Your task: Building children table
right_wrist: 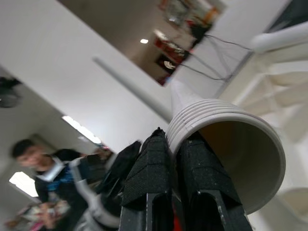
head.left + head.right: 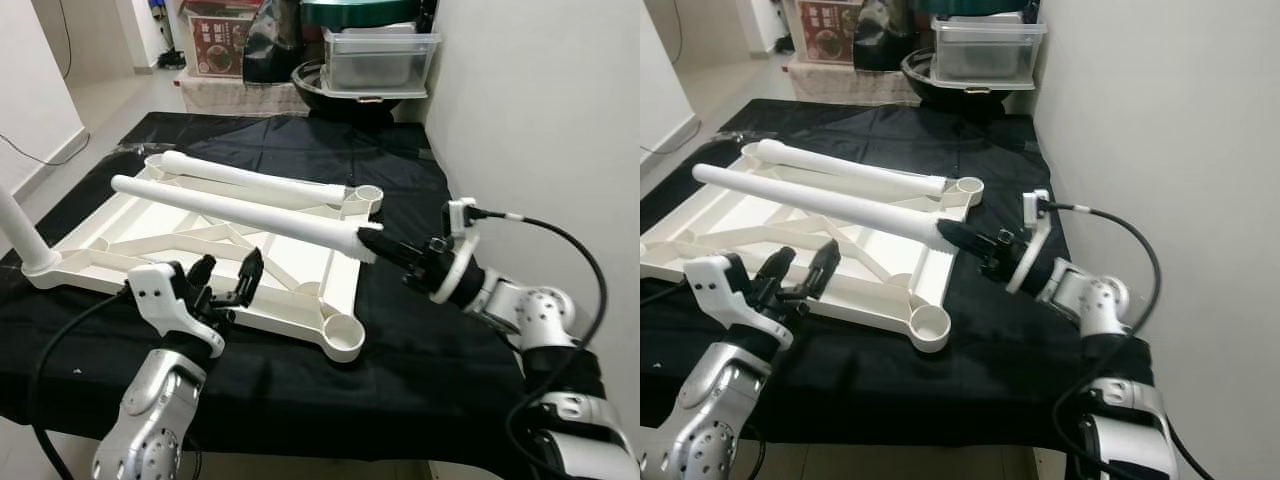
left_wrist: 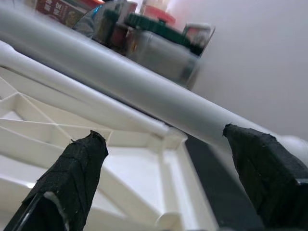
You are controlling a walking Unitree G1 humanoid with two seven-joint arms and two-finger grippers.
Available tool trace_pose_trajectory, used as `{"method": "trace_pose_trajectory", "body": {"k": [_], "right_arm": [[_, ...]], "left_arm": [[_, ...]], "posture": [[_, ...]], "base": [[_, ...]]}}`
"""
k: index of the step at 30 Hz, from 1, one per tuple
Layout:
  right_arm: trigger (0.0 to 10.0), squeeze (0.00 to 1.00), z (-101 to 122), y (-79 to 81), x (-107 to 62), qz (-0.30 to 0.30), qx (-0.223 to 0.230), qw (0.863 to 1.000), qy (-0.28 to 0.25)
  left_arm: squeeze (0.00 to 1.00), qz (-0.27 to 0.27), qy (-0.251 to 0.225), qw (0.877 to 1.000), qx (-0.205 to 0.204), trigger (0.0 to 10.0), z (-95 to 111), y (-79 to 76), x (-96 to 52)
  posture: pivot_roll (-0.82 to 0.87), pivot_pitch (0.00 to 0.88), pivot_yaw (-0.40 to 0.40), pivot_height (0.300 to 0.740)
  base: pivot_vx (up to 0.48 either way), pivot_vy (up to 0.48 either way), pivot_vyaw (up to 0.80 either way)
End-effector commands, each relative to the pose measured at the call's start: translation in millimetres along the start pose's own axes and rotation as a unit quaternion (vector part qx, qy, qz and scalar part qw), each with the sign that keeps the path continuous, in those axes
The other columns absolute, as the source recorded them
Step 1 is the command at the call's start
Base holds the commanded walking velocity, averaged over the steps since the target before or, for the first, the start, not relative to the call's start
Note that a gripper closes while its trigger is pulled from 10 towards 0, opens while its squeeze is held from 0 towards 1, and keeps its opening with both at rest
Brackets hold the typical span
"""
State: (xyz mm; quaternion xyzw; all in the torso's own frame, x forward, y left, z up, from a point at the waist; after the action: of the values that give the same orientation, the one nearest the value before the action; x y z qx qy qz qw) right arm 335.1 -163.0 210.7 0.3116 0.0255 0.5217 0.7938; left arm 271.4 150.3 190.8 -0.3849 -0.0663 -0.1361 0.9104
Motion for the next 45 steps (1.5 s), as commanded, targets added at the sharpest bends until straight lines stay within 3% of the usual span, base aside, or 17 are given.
{"method": "trace_pose_trajectory", "body": {"k": [1,3,6,8,9,11,13,16,20,22,25,29,35,45], "right_arm": [[0.0,0.0,2,5.5,-2.0,0.026,0.007,1.0,-0.016],[0.0,0.0,2,5.5,-2.0,0.026,0.007,1.0,-0.016],[0.0,0.0,-4,7.5,-9.9,0.04,0.029,0.998,-0.027],[0.0,0.0,-4,7.5,-9.9,0.04,0.029,0.998,-0.027],[0.0,0.0,-10,8.7,-16.4,0.049,0.049,0.997,-0.033],[0.0,0.0,-10,8.7,-16.4,0.049,0.049,0.997,-0.033],[0.0,0.0,-16,10.7,-22.8,0.058,0.069,0.995,-0.032],[0.0,0.0,-16,10.7,-22.8,0.058,0.069,0.995,-0.032],[0.0,0.0,-30,14.0,-31.8,0.064,0.1,0.993,-0.023],[0.0,0.0,-30,14.0,-31.8,0.064,0.1,0.993,-0.023],[0.0,0.0,-37,16.3,-37.9,0.066,0.111,0.992,-0.017],[0.0,0.0,-38,16.8,-39.2,0.066,0.113,0.991,-0.016],[0.0,0.0,-42,22.8,-49.1,0.077,0.124,0.989,-0.012],[0.0,0.0,-43,27.8,-50.5,0.087,0.12,0.989,-0.011]], "left_arm": [[0.0,0.003,0.005,1.0,-0.021,10.0,2,5.6,-0.6],[0.0,0.003,0.005,1.0,-0.021,10.0,2,5.6,-0.6],[0.0,-0.011,0.014,0.998,-0.066,10.0,1,9.1,-3.1],[0.0,-0.011,0.014,0.998,-0.066,10.0,1,9.1,-3.1],[0.0,-0.02,0.027,0.995,-0.098,10.0,-3,10.5,-8.6],[0.0,-0.02,0.027,0.995,-0.098,10.0,-3,10.5,-8.6],[0.0,-0.034,0.03,0.99,-0.13,10.0,-1,9.7,-10.6],[0.0,-0.034,0.03,0.99,-0.13,10.0,-1,9.7,-10.6],[0.0,-0.088,0.023,0.968,-0.232,10.0,12,7.7,-17.2],[0.0,-0.088,0.023,0.968,-0.232,10.0,12,7.7,-17.2],[0.0,-0.121,0.008,0.958,-0.259,10.0,26,7.1,-22.9],[0.0,-0.124,0.003,0.957,-0.262,10.0,29,8.1,-23.8],[0.0,-0.131,-0.024,0.952,-0.274,10.0,48,18.7,-26.4],[0.0,-0.126,-0.024,0.949,-0.287,10.0,52,30.5,-32.3]], "posture": [[0.1,0.026,-0.038,0.74],[0.1,0.026,-0.038,0.74],[0.1,0.021,-0.034,0.74],[0.1,0.021,-0.034,0.74],[0.1,0.021,-0.034,0.74],[0.1,0.021,-0.034,0.74],[0.1,0.028,-0.036,0.74],[0.1,0.028,-0.036,0.74],[0.1,0.037,-0.041,0.74],[0.1,0.037,-0.041,0.74],[0.1,0.038,-0.042,0.74],[0.1,0.04,-0.042,0.74],[0.1,0.042,-0.04,0.74],[0.1,0.042,-0.038,0.74]], "base": [[0.0,0.0,0.0],[0.0,0.0,0.0],[0.0,0.0,0.0],[0.0,0.0,0.0],[0.0,0.0,0.0],[0.0,0.0,0.0],[0.0,0.0,0.0],[0.0,0.0,0.0],[0.0,0.0,0.0],[0.0,0.0,0.0],[0.0,0.0,0.0],[0.0,0.0,0.0],[0.0,0.0,0.0],[0.0,0.0,0.0]]}}
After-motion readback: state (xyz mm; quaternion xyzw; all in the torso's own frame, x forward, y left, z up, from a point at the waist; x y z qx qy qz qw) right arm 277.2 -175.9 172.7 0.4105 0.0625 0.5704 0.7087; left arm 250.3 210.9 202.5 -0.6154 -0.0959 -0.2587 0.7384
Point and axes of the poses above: a point about 5 cm out from each wrist's last joint towards the gripper, its own x axis pointing out of the wrist towards the gripper, its own z axis along the axis of the wrist's last joint, y = z × x, the point moved 1 cm from there along x, pointing out of the wrist towards the gripper, and after that the axes turned 14 degrees about -x, right-handed, at the moved point
